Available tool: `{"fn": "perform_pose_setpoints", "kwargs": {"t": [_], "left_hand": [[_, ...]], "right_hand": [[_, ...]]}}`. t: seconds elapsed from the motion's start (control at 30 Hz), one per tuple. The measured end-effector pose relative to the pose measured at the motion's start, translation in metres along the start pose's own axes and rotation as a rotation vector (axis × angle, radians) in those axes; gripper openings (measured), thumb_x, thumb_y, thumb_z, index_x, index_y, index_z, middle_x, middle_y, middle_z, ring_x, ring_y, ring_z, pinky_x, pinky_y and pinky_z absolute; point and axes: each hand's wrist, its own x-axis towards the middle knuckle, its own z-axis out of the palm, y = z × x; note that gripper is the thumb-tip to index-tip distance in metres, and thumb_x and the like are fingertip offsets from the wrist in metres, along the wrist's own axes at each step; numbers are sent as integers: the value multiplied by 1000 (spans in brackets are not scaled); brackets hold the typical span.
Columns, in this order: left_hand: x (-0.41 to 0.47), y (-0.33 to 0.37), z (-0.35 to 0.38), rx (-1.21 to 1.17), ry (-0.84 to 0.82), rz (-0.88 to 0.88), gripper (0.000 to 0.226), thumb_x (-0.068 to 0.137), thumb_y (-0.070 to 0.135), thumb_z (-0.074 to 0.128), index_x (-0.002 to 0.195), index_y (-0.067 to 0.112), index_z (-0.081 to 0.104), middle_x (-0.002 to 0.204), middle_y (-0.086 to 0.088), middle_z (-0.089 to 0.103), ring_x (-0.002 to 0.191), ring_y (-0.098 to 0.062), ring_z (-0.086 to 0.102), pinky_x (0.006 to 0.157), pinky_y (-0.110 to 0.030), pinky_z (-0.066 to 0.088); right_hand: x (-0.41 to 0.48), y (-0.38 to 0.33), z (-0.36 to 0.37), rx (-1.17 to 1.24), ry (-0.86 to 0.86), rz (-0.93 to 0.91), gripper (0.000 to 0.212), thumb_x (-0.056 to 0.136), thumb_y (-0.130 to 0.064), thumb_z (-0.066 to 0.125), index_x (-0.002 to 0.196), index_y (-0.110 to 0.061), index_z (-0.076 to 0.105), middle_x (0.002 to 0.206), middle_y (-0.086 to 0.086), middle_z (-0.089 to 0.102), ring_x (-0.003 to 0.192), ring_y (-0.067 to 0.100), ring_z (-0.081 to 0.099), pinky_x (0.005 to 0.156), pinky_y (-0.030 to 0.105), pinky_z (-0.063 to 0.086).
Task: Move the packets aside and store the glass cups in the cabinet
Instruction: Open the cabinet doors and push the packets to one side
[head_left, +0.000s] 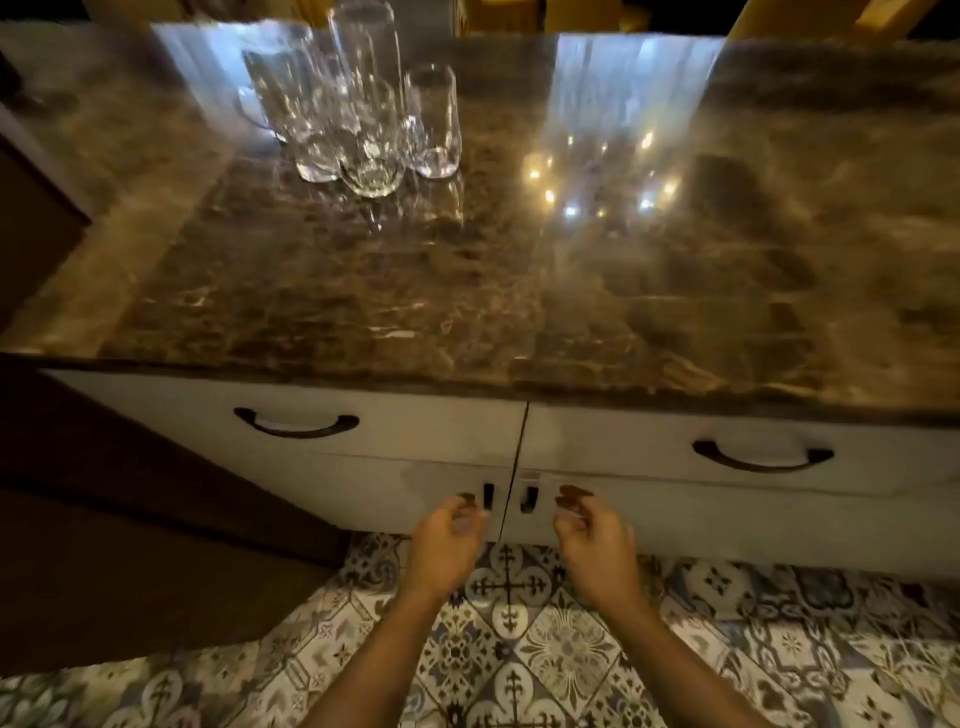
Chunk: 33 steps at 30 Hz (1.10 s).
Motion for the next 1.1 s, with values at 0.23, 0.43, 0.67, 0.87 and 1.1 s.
{"fn": "perform_pose_setpoints", "kwargs": {"t": [0.23,0.43,0.67,0.87,1.1], "left_hand": [[58,-30,31,-201,39,-163,30,72,47,60,94,29,70,101,-2,77,98,-26,72,94,-51,58],[53,-24,32,-332,-11,-203,37,94,54,58,110,22,65,98,-12,77,88,-25,74,62,-31,55],[18,-23,23,-86,-54,-95,55,85,81,40,101,33,61,88,-2,67,85,-22,68,86,-43,58],[-21,-47,18,-69,-102,-40,109,55,107,29,129,33,60,123,-3,69,111,-26,64,102,-53,51],[-70,-71,7,100,-30,-171,125,64,102,4,116,12,72,107,-21,72,100,-38,67,96,-50,50]], "right_hand": [[40,33,54,258,8,144,17,93,-20,68,110,-22,67,91,-10,65,93,19,62,81,29,45],[35,31,78,601,-13,263,28,94,-42,64,119,-33,56,123,4,68,106,23,71,83,34,62],[-2,25,67,535,-112,307,73,88,-74,53,140,-24,39,135,0,55,100,19,70,68,22,50],[-45,26,59,484,-114,339,116,55,-104,41,136,-21,41,127,-6,56,107,21,67,71,26,53],[-92,43,52,436,-99,471,96,68,-95,45,133,-24,38,115,-5,60,104,22,65,75,36,50]]}}
